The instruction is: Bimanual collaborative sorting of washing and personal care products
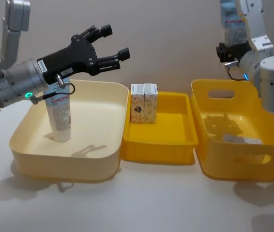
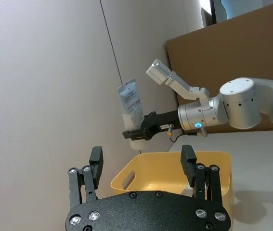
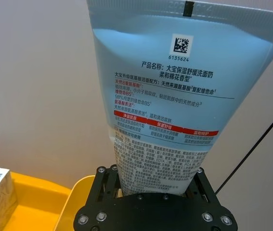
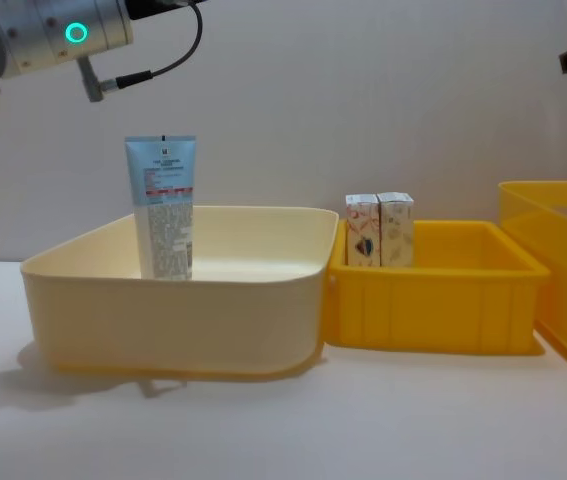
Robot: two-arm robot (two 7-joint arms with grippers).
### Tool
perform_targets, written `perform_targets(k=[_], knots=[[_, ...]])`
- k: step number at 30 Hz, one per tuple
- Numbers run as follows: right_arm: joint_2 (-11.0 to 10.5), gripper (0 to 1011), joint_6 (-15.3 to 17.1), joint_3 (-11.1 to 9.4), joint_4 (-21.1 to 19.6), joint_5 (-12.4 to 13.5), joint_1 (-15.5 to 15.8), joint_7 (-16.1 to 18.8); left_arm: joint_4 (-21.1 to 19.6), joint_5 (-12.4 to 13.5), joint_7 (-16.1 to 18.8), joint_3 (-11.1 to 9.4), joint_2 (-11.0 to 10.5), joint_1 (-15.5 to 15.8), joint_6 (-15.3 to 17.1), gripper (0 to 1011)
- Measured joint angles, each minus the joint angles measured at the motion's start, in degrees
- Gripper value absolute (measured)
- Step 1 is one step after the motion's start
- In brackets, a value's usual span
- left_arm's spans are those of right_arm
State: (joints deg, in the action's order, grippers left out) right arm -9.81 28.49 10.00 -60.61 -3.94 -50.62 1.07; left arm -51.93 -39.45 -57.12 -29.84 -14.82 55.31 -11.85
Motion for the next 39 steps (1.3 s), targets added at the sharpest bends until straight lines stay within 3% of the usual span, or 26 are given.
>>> perform_targets(k=[7, 19, 30, 39], knots=[[-0.15, 522, 0.44, -0.28, 4.01, 0.0, -2.51, 2.34, 0.0, 0.0, 0.0, 0.0, 0.0, 0.0, 0.0, 1003], [-0.22, 522, 0.89, -0.45, 6.93, 0.17, -4.36, 4.33, 0.0, 0.0, 0.0, 0.0, 0.0, 0.0, 0.0, 1003], [-0.51, 522, 1.68, -0.27, 7.19, -0.07, -4.68, 5.06, 0.0, 0.0, 0.0, 0.0, 0.0, 0.0, 0.0, 1004], [-1.87, 522, 6.53, 1.12, 5.37, -1.41, -4.6, 7.14, 0.0, 0.0, 0.0, 0.0, 0.0, 0.0, 0.0, 1003]])
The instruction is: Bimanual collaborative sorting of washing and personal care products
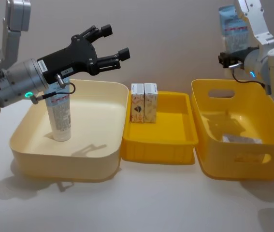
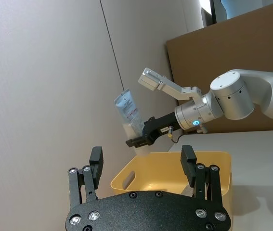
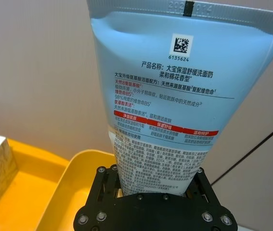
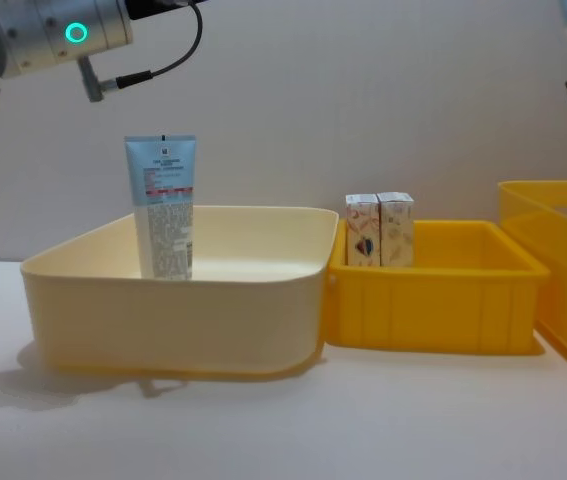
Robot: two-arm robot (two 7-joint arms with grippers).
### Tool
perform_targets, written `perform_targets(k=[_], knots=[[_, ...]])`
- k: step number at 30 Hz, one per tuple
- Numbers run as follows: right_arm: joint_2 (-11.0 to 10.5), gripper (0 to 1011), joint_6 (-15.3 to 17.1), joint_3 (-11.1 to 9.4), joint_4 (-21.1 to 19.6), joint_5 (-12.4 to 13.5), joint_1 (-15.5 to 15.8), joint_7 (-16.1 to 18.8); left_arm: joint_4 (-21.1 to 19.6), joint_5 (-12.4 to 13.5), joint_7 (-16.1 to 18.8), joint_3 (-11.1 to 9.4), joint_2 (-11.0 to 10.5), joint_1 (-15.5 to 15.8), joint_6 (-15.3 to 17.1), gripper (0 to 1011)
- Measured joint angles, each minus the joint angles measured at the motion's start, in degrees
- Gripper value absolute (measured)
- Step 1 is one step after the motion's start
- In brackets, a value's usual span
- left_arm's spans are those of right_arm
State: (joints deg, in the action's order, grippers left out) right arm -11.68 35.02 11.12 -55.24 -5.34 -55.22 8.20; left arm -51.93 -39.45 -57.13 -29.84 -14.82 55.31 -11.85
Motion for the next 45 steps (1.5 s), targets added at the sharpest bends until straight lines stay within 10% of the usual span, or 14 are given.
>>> perform_targets(k=[35, 45], knots=[[-5.2, 524, 29.01, 4.6, -1.92, -0.7, -1.6, 15.39, 0.0, 0.0, 0.0, 0.0, 0.0, 0.0, 0.0, 1004], [-5.66, 834, 32.19, 4.97, -1.66, -0.41, -1.84, 17.19, 0.0, 0.0, 0.0, 0.0, 0.0, 0.0, 0.0, 1003]])
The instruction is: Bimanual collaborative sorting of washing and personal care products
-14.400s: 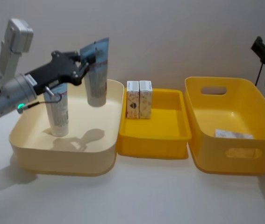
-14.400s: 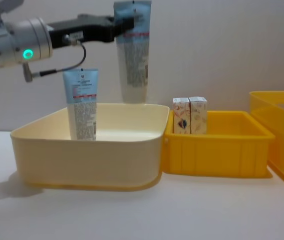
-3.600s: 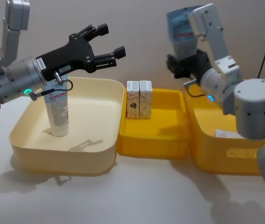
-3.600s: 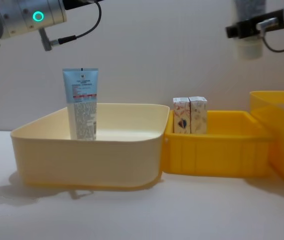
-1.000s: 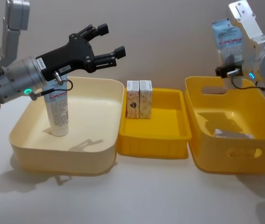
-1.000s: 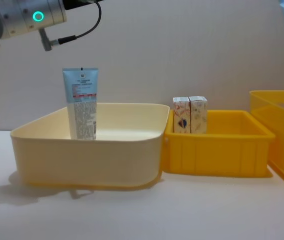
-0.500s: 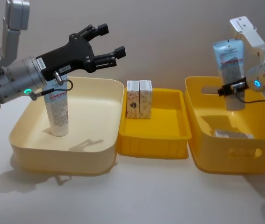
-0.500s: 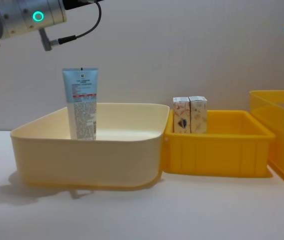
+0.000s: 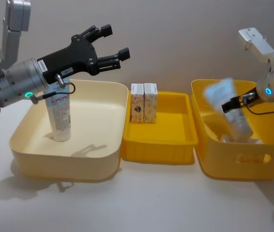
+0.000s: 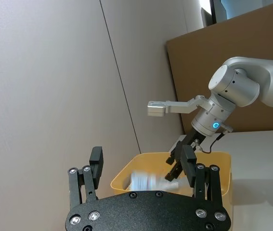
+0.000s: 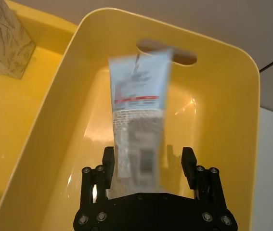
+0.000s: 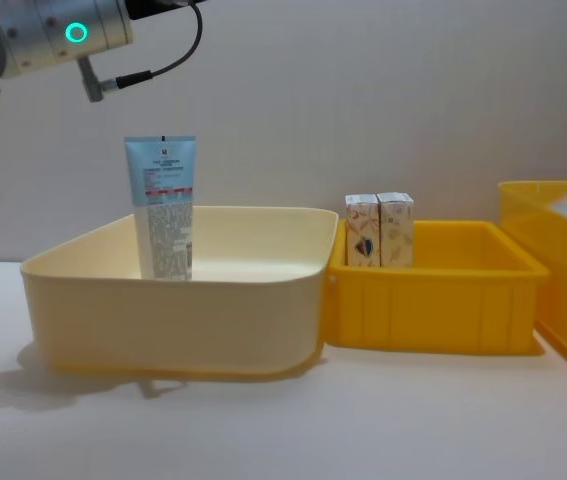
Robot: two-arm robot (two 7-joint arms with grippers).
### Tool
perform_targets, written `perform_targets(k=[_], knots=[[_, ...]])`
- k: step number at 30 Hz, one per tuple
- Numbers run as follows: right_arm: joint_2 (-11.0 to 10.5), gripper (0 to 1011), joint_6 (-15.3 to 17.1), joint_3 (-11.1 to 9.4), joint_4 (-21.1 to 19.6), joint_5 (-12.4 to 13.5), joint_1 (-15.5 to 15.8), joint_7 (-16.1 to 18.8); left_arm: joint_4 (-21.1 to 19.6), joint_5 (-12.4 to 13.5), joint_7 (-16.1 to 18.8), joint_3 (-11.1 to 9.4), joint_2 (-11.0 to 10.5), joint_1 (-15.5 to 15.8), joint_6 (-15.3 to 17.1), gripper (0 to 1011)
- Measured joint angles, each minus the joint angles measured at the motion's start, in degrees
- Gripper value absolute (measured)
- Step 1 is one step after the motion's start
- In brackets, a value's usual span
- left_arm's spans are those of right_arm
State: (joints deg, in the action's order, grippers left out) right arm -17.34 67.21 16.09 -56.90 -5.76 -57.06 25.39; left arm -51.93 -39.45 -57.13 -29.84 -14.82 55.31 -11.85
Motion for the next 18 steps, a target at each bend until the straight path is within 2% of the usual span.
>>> perform_targets(k=[6, 18], knots=[[-0.12, 1001, 0.91, 0.14, 0.07, 0.1, -0.05, 0.49, 0.0, 0.0, 0.0, 0.0, 0.0, 0.0, 0.0, 1003], [-0.26, 1001, 2.17, 0.29, 0.18, 0.21, -0.1, 1.13, 0.0, 0.0, 0.0, 0.0, 0.0, 0.0, 0.0, 1003]])
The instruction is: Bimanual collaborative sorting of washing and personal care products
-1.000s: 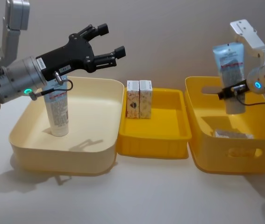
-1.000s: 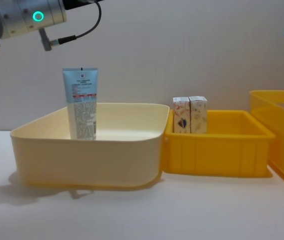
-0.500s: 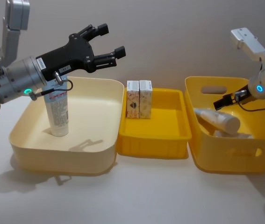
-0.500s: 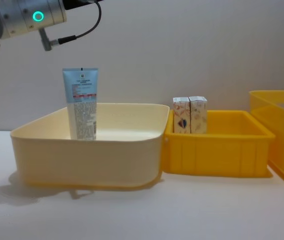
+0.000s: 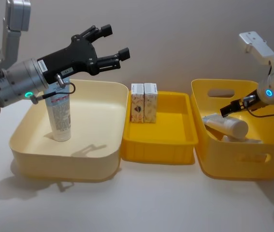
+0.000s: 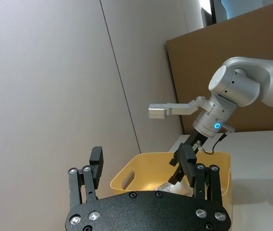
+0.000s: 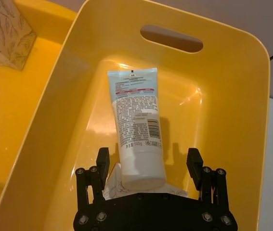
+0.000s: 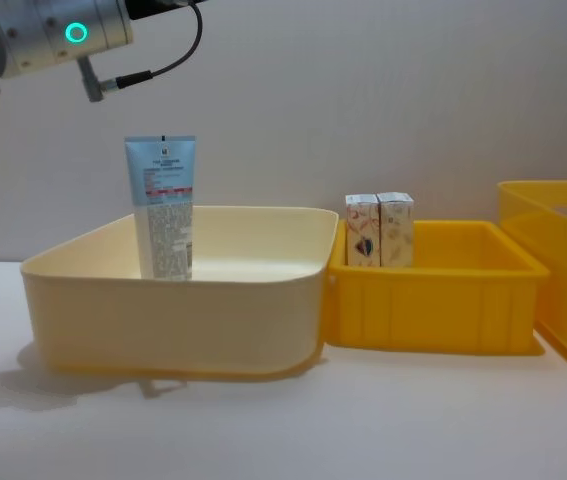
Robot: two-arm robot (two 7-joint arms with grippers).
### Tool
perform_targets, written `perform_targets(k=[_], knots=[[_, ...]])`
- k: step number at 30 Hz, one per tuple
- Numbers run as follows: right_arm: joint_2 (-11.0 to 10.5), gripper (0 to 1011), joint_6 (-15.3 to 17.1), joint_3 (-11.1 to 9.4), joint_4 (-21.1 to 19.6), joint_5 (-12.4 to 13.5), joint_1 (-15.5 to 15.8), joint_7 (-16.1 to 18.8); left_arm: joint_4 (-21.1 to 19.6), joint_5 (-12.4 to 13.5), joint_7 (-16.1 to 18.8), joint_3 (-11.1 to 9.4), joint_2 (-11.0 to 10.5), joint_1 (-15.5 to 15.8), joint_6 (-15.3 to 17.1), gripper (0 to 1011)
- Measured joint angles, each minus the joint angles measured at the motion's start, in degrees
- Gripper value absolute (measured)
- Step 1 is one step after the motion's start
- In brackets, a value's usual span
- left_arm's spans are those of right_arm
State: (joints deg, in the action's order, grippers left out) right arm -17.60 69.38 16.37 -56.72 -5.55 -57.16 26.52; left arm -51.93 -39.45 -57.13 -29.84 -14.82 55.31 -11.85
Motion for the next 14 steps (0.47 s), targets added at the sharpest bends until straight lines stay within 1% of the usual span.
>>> perform_targets(k=[14], knots=[[-0.08, 1001, 0.39, 0.06, 0.02, 0.04, -0.04, 0.2, 0.0, 0.0, 0.0, 0.0, 0.0, 0.0, 0.0, 1003]])
